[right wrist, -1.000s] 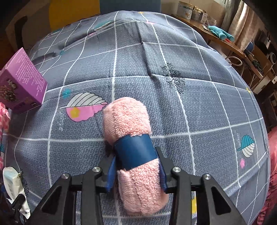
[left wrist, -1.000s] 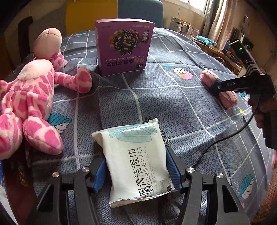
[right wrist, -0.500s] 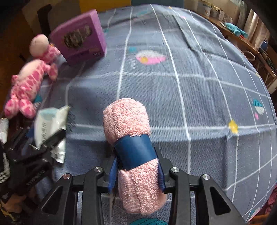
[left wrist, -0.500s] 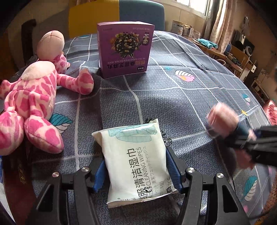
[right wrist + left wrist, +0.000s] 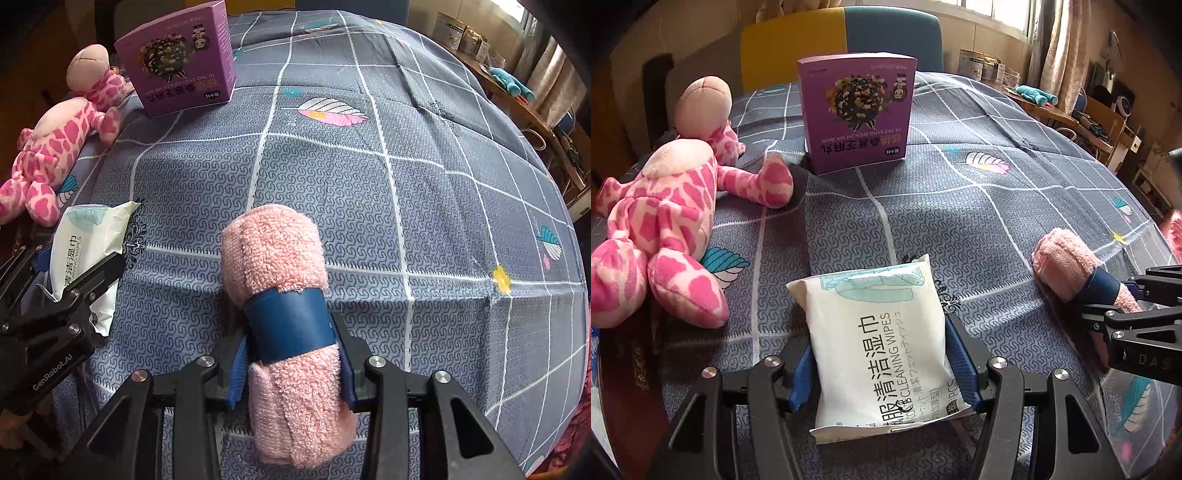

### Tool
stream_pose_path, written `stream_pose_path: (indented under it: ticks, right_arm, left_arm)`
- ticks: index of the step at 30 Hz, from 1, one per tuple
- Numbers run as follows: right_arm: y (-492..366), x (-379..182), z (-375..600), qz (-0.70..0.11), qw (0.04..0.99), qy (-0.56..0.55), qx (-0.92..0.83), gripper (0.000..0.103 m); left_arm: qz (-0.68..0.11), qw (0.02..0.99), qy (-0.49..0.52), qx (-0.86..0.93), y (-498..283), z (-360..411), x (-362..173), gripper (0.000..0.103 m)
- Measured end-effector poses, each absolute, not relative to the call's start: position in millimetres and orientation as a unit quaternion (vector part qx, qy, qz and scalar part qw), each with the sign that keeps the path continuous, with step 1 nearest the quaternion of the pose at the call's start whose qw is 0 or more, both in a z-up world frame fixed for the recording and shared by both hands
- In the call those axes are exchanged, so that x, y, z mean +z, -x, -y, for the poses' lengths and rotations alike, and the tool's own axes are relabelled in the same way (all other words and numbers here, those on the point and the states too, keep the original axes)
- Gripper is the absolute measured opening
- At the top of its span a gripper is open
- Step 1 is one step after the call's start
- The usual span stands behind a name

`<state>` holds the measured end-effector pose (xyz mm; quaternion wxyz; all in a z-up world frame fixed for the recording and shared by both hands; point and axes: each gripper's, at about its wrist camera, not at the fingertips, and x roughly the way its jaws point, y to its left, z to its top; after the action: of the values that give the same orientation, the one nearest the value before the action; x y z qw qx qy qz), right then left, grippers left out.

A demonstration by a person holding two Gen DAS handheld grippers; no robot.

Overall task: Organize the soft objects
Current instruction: 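Carry the wipes pack with the left tool into the gold tray and release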

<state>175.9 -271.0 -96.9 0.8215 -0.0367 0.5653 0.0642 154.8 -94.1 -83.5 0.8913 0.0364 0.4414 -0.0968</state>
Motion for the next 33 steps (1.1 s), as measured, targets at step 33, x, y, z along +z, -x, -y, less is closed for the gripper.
stream_pose_path:
  ticks: [33]
  right_arm:
    - [-156,-87,255,-0.528,0.84,0.098,0.075,0.039]
  left_arm:
    - [-0.353,0.935,0.016,-0.041,-74,14,25,0.058]
